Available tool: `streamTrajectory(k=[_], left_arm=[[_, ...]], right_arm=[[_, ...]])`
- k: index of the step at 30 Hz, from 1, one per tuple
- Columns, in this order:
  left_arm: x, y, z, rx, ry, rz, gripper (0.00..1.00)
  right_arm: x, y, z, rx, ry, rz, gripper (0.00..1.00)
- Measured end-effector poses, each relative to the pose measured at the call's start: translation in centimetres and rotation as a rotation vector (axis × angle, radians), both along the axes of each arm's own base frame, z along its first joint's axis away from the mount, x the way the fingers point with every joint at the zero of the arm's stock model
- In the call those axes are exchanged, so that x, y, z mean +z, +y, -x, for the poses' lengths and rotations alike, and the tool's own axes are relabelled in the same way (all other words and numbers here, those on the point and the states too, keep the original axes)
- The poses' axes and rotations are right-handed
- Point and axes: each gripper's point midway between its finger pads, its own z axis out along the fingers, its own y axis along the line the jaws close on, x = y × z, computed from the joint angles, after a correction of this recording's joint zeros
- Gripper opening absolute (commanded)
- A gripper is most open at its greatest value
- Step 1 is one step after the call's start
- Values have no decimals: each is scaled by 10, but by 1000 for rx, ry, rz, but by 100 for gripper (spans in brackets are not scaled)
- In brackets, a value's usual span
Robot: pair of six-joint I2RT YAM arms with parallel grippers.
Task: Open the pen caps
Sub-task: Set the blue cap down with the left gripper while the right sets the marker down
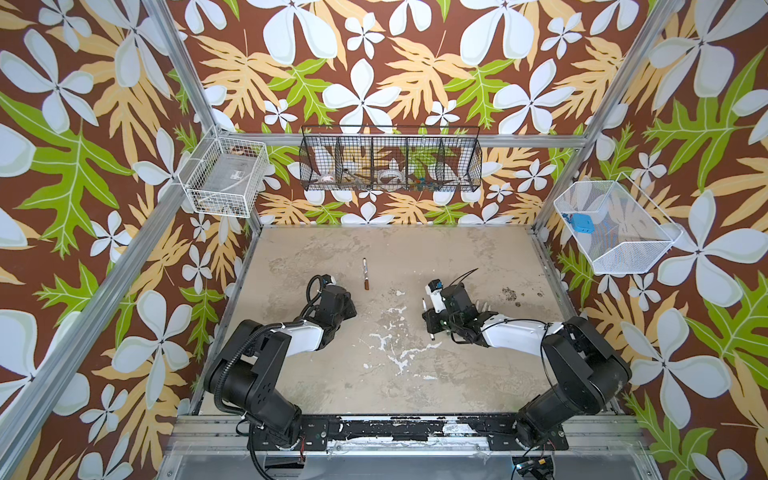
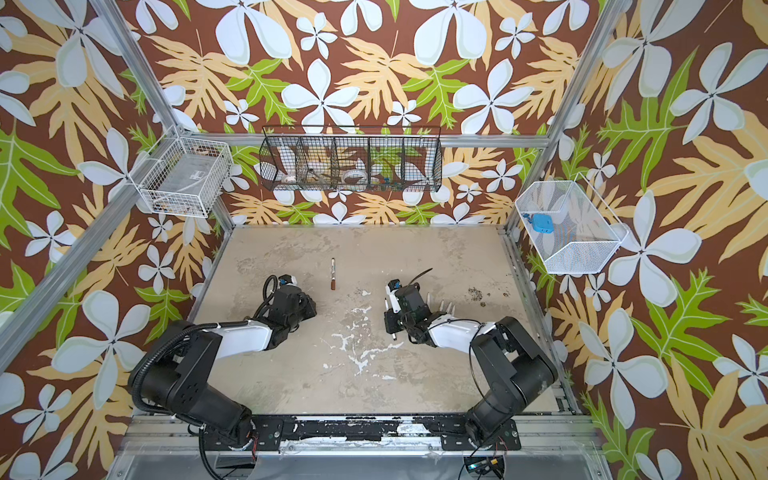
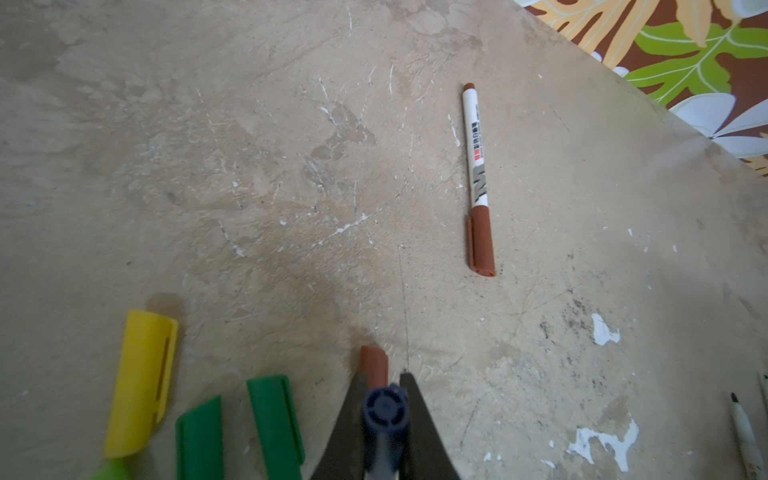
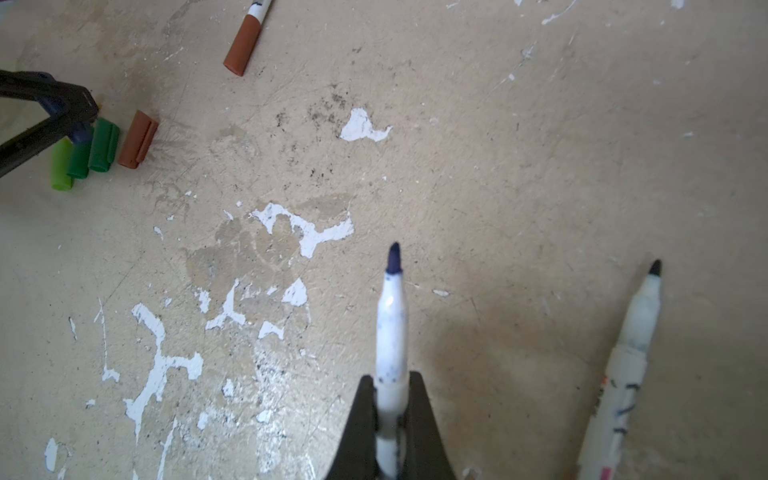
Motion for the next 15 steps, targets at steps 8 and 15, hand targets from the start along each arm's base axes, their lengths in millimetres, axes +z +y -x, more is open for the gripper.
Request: streamTrajectory(k=[8, 15], left_arm=[[-17, 6, -3, 28, 62, -45, 0], [-24, 7, -7, 33, 85, -56, 2]], right_arm=[[-9, -6, -4, -31, 28, 3, 10], [-22, -12, -4, -52, 72, 32, 16]])
